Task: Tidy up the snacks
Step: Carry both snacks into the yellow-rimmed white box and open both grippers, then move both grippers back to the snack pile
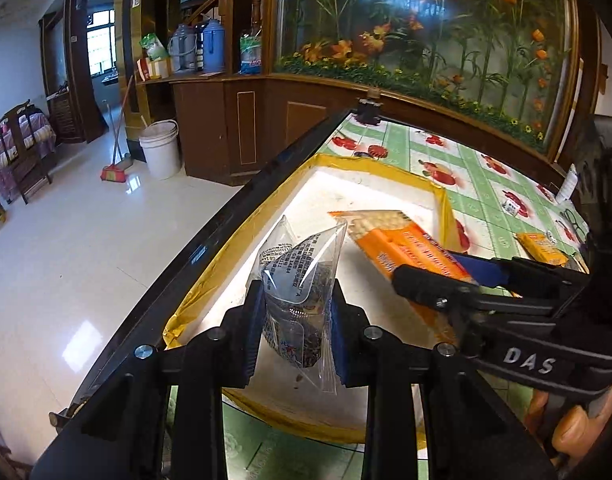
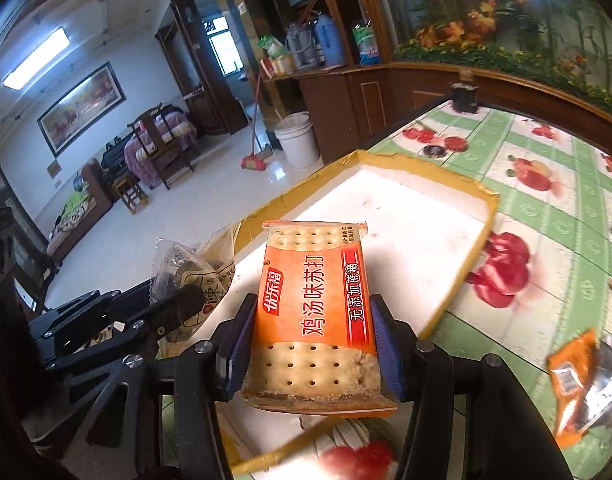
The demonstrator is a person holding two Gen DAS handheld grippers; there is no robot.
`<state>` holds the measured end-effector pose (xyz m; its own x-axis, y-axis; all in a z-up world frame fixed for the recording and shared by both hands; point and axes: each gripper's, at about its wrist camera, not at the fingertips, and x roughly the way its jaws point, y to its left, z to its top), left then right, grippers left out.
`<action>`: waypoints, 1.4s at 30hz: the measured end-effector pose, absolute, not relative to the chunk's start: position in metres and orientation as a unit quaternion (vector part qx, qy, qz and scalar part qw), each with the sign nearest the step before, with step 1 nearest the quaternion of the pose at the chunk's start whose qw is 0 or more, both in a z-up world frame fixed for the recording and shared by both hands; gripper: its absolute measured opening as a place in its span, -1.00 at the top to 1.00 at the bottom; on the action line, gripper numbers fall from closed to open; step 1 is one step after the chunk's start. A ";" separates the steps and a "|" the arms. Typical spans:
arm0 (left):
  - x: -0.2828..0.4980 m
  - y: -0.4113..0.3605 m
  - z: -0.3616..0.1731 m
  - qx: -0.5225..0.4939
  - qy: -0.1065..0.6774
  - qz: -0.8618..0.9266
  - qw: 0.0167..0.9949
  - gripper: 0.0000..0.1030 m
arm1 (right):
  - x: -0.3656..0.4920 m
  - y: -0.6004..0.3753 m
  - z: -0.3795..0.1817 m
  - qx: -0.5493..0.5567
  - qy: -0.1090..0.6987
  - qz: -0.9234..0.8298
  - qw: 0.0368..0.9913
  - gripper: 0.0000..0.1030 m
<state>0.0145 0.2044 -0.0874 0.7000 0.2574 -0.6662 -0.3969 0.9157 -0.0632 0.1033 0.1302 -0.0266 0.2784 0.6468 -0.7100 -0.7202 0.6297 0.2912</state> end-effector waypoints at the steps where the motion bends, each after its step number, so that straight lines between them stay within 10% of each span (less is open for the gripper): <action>1: 0.015 0.206 -0.091 -0.103 0.347 0.180 0.914 0.47 | 0.104 0.135 -0.031 -0.047 0.425 0.426 0.797 -0.06; 11: 0.016 0.205 -0.097 -0.077 0.357 0.204 0.908 0.40 | 0.108 0.147 -0.047 -0.063 0.433 0.416 0.797 -0.05; 16: 0.010 0.217 -0.099 -0.096 0.367 0.229 0.896 -0.58 | 0.112 0.139 -0.046 -0.061 0.441 0.403 0.799 -0.11; 22: 0.003 0.201 -0.092 -0.072 0.361 0.223 0.903 -0.58 | 0.107 0.108 -0.024 -0.028 0.419 0.400 0.815 -0.58; 42: 0.027 0.108 -0.063 -0.038 0.349 0.125 0.928 -0.62 | 0.114 -0.076 -0.011 0.071 0.401 0.268 0.873 -0.66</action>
<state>0.0273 0.1075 -0.0631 0.7246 0.2057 -0.6578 -0.2592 0.9657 0.0165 0.1138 -0.0765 -0.0111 0.5353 0.5250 -0.6617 -0.4112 0.8463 0.3388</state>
